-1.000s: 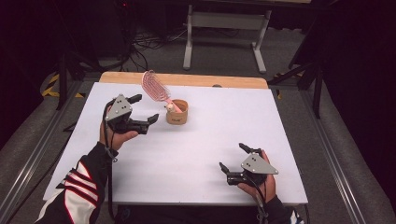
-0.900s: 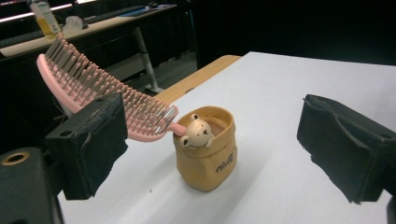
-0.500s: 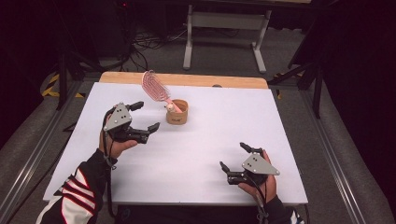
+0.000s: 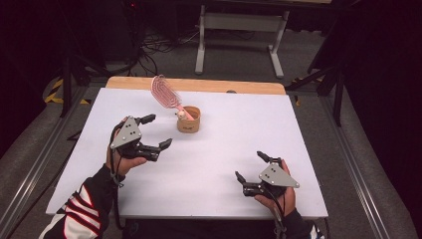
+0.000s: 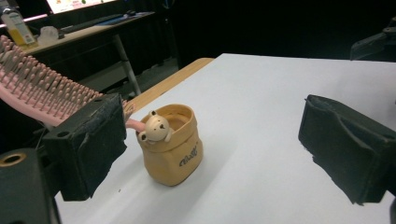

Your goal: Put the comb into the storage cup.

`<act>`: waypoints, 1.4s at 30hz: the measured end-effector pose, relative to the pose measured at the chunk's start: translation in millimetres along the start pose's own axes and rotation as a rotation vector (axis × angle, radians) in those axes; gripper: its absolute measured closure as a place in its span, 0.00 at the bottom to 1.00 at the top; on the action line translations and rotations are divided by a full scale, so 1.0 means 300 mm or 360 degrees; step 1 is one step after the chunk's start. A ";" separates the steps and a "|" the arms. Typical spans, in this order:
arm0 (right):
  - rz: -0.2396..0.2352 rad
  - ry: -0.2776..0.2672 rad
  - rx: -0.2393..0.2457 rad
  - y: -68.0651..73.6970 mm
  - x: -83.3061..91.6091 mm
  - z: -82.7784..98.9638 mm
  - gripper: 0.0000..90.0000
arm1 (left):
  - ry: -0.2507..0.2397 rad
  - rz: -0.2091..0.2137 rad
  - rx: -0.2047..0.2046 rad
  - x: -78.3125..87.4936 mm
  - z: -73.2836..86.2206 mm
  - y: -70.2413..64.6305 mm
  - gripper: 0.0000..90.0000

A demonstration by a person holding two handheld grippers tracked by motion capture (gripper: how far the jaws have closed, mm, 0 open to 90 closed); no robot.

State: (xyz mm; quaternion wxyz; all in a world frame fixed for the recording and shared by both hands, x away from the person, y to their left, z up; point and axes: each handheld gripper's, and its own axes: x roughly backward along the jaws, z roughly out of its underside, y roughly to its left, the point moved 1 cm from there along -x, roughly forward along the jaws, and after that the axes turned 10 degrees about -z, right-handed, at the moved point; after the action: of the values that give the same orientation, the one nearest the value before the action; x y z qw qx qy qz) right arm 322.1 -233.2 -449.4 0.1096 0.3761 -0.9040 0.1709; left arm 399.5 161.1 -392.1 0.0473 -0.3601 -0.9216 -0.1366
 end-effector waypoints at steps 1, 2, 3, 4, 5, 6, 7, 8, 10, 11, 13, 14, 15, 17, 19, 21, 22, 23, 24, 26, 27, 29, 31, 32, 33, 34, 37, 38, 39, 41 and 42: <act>0.0006 -0.0002 0.0003 0.000 0.001 -0.001 0.09 | -0.0008 0.0002 -0.0005 0.002 0.000 -0.001 0.09; 0.0006 -0.0002 0.0003 0.000 0.001 -0.001 0.09 | -0.0008 0.0009 -0.0004 0.005 0.001 -0.003 0.09; 0.0006 -0.0003 0.0004 0.000 0.001 -0.002 0.09 | -0.0011 0.0007 -0.0005 0.008 0.001 -0.006 0.09; 0.0007 -0.0002 0.0006 0.000 0.001 -0.002 0.09 | -0.0009 0.0004 -0.0013 0.010 0.000 -0.008 0.09; 0.0008 -0.0004 0.0006 0.001 0.001 -0.003 0.09 | -0.0017 0.0011 -0.0022 0.016 0.001 -0.012 0.09; 0.0008 -0.0004 0.0006 0.001 0.001 -0.003 0.09 | -0.0017 0.0011 -0.0022 0.016 0.001 -0.012 0.09; 0.0007 -0.0004 0.0009 0.002 0.001 -0.003 0.09 | -0.0017 0.0008 -0.0027 0.019 0.002 -0.014 0.09; 0.0006 -0.0003 0.0010 0.002 0.001 -0.004 0.08 | -0.0018 0.0009 -0.0027 0.021 0.003 -0.016 0.09; 0.0008 -0.0004 0.0011 0.003 0.001 -0.004 0.08 | -0.0020 -0.0001 -0.0034 0.025 0.007 -0.022 0.09; 0.0008 -0.0004 0.0011 0.003 0.001 -0.004 0.08 | -0.0020 -0.0010 -0.0041 0.027 0.009 -0.024 0.09; 0.0010 -0.0006 0.0013 0.004 0.002 -0.005 0.09 | -0.0020 -0.0004 -0.0037 0.032 0.015 -0.028 0.09; 0.0011 -0.0007 0.0015 0.005 0.003 -0.005 0.09 | -0.0015 -0.0009 -0.0042 0.034 0.018 -0.030 0.10; 0.0014 -0.0009 0.0016 0.005 0.003 -0.006 0.08 | -0.0010 -0.0006 -0.0047 0.036 0.021 -0.031 0.10; 0.0016 -0.0011 0.0015 0.005 0.004 -0.007 0.09 | -0.0006 -0.0002 -0.0043 0.039 0.029 -0.036 0.10; 0.0016 -0.0012 0.0018 0.006 0.004 -0.008 0.09 | 0.0005 -0.0003 -0.0046 0.042 0.037 -0.039 0.10; 0.0016 -0.0015 0.0025 0.008 0.004 -0.009 0.08 | 0.0013 -0.0016 -0.0041 0.043 0.044 -0.041 0.10; 0.0017 -0.0014 0.0025 0.009 0.004 -0.009 0.09 | 0.0021 -0.0019 -0.0031 0.044 0.049 -0.044 0.10; 0.0017 -0.0016 0.0025 0.010 0.004 -0.010 0.09 | 0.0029 -0.0022 -0.0042 0.045 0.054 -0.044 0.10; 0.0018 -0.0014 0.0033 0.011 0.004 -0.010 0.08 | 0.0042 -0.0022 -0.0044 0.047 0.061 -0.046 0.10; 0.0018 -0.0016 0.0033 0.012 0.004 -0.011 0.09 | 0.0047 -0.0017 -0.0049 0.048 0.065 -0.047 0.10; 0.0019 -0.0018 0.0035 0.012 0.005 -0.011 0.09 | 0.0049 -0.0017 -0.0057 0.051 0.068 -0.047 0.10; 0.0023 -0.0017 0.0037 0.012 0.005 -0.011 0.08 | 0.0056 -0.0020 -0.0050 0.054 0.075 -0.051 0.10; 0.0027 -0.0019 0.0036 0.012 0.006 -0.011 0.08 | 0.0065 -0.0019 -0.0061 0.059 0.081 -0.054 0.10; 0.0029 -0.0021 0.0038 0.012 0.007 -0.012 0.08 | 0.0067 -0.0017 -0.0066 0.060 0.083 -0.056 0.10; 0.0029 -0.0023 0.0038 0.012 0.007 -0.012 0.08 | 0.0072 -0.0014 -0.0065 0.065 0.087 -0.059 0.10; 0.0028 -0.0025 0.0036 0.012 0.007 -0.012 0.08 | 0.0073 -0.0016 -0.0069 0.066 0.087 -0.059 0.10; 0.0030 -0.0024 0.0039 0.013 0.007 -0.013 0.09 | 0.0077 -0.0014 -0.0074 0.070 0.091 -0.062 0.10; 0.0031 -0.0023 0.0041 0.013 0.007 -0.013 0.09 | 0.0081 -0.0015 -0.0078 0.072 0.094 -0.064 0.10; 0.0032 -0.0022 0.0042 0.013 0.007 -0.013 0.09 | 0.0086 -0.0010 -0.0076 0.075 0.097 -0.066 0.10; 0.0031 -0.0021 0.0043 0.013 0.007 -0.013 0.08 | 0.0085 -0.0017 -0.0084 0.078 0.099 -0.067 0.10; 0.0034 -0.0022 0.0044 0.013 0.008 -0.013 0.08 | 0.0085 -0.0011 -0.0081 0.081 0.100 -0.067 0.10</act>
State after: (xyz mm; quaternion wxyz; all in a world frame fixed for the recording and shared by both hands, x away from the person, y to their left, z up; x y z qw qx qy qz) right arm 317.8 -230.5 -445.9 0.0961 0.3691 -0.9063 0.1820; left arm 368.2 171.4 -420.8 0.0622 -0.3543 -0.9175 -0.1696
